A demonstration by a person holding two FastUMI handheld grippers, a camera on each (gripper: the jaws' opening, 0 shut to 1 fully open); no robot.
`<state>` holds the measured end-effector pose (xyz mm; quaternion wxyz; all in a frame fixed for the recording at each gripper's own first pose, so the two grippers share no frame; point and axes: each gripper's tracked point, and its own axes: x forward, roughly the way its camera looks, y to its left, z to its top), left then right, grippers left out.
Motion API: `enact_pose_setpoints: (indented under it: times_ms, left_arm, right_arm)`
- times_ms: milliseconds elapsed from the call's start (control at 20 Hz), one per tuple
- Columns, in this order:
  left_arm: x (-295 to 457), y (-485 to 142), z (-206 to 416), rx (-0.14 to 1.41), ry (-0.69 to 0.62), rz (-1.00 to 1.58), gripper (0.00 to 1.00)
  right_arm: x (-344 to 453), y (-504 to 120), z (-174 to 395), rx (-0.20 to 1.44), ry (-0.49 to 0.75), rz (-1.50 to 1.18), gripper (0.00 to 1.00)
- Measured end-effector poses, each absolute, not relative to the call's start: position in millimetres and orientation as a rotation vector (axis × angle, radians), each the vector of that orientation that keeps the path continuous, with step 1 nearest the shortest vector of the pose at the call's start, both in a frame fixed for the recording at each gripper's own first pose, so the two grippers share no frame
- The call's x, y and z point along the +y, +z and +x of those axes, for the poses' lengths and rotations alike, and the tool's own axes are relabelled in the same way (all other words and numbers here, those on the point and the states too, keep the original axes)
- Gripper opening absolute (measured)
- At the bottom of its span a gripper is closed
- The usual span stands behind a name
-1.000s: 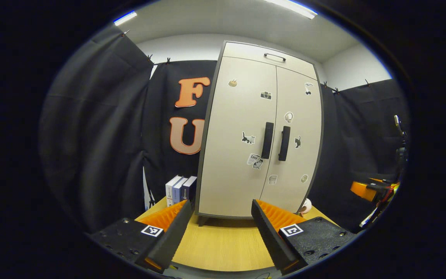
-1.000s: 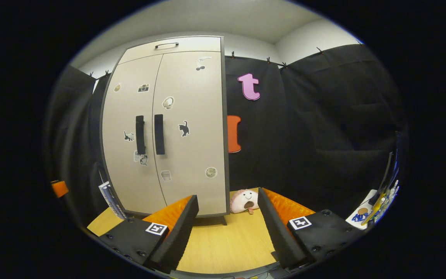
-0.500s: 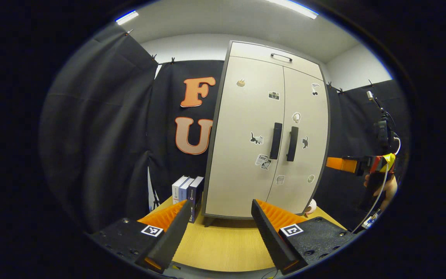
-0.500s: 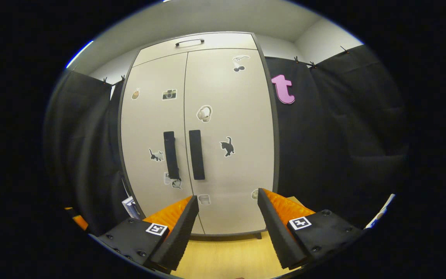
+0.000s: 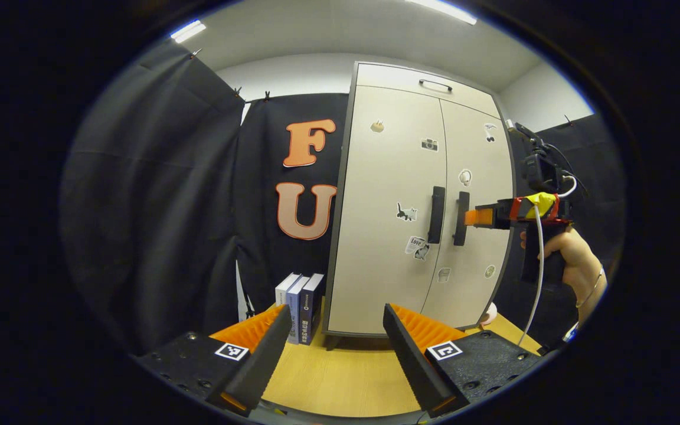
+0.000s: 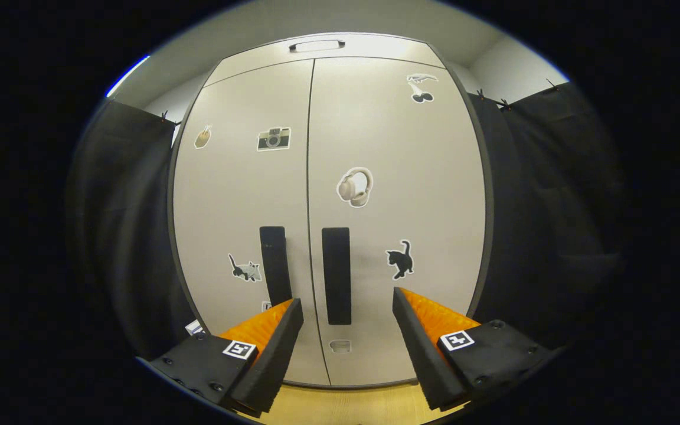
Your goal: Open the right door of the double-door shoe cabinet with the right hand, and open the left door with the left hand.
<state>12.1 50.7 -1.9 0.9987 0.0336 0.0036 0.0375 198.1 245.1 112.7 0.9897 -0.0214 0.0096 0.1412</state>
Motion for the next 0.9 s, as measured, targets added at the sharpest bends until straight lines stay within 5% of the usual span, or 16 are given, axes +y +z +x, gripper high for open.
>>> enact_pose_setpoints:
  times_ms: [100, 150, 200, 450, 550, 650, 700, 900]
  left_arm:
    - [55.0, -2.4, 14.0, 0.007, 0.083, 0.053, 0.95]
    - [56.6, -3.3, 14.4, 0.009, 0.088, 0.049, 0.95]
    - [58.3, -3.8, 15.6, 0.013, 0.091, 0.050, 0.95]
    - [68.4, -8.8, 18.8, 0.024, 0.115, 0.061, 0.95]
    - [71.3, -10.3, 17.9, 0.028, 0.121, 0.055, 0.94]
    - [76.0, -9.6, 15.0, 0.027, 0.132, 0.047, 0.95]
    - [78.0, -9.7, 13.6, 0.028, 0.137, 0.045, 0.95]
    - [82.6, -9.2, 5.4, 0.028, 0.154, 0.042, 0.95]
  right_arm:
    - [249.4, 111.3, 214.6, 0.031, 0.272, -0.042, 0.98]
    - [251.7, 110.0, 222.7, 0.034, 0.267, -0.045, 0.89]
    - [253.3, 107.7, 229.5, 0.041, 0.262, -0.047, 0.98]
    - [265.2, 101.8, 249.6, 0.062, 0.259, -0.057, 0.73]
    - [263.4, 103.5, 255.2, 0.059, 0.243, -0.074, 0.52]
    - [265.5, 102.4, 261.6, 0.067, 0.239, -0.065, 0.55]
    - [263.4, 102.5, 257.1, 0.071, 0.241, -0.065, 0.40]
    - [263.5, 100.5, 258.9, 0.075, 0.251, -0.066, 0.33]
